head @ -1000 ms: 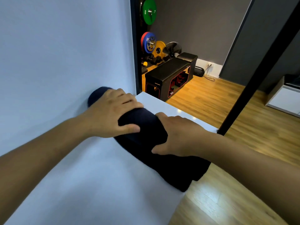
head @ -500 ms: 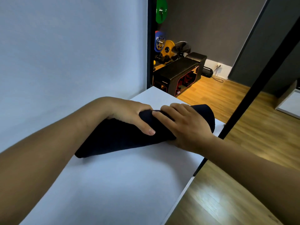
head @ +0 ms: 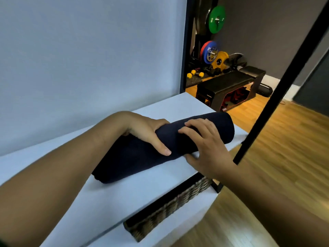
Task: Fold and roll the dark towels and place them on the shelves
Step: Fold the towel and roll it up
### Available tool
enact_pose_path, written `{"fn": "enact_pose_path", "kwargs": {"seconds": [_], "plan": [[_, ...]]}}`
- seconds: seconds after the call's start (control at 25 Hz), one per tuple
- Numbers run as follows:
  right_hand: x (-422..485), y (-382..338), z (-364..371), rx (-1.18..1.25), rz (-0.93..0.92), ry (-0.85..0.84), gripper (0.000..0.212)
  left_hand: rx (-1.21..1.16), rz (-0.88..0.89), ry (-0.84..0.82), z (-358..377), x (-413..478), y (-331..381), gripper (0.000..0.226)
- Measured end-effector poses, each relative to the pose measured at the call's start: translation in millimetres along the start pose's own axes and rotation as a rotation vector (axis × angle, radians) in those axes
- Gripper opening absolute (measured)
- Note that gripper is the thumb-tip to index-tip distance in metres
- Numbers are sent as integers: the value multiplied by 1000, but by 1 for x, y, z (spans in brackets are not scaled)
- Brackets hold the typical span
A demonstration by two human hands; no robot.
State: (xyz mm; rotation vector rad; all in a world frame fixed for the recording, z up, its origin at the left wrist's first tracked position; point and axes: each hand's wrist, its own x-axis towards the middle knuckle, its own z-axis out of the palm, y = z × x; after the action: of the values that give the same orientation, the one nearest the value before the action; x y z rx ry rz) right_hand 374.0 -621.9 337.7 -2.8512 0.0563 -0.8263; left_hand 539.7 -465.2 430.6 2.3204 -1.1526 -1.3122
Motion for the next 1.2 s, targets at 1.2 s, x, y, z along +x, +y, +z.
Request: {"fn": "enact_pose_path", "kwargs": {"seconds": [1.2], "plan": [[-224,-369,-14,1455,661,-622,69,-1710,2,768,428,-295,-139,48]]}}
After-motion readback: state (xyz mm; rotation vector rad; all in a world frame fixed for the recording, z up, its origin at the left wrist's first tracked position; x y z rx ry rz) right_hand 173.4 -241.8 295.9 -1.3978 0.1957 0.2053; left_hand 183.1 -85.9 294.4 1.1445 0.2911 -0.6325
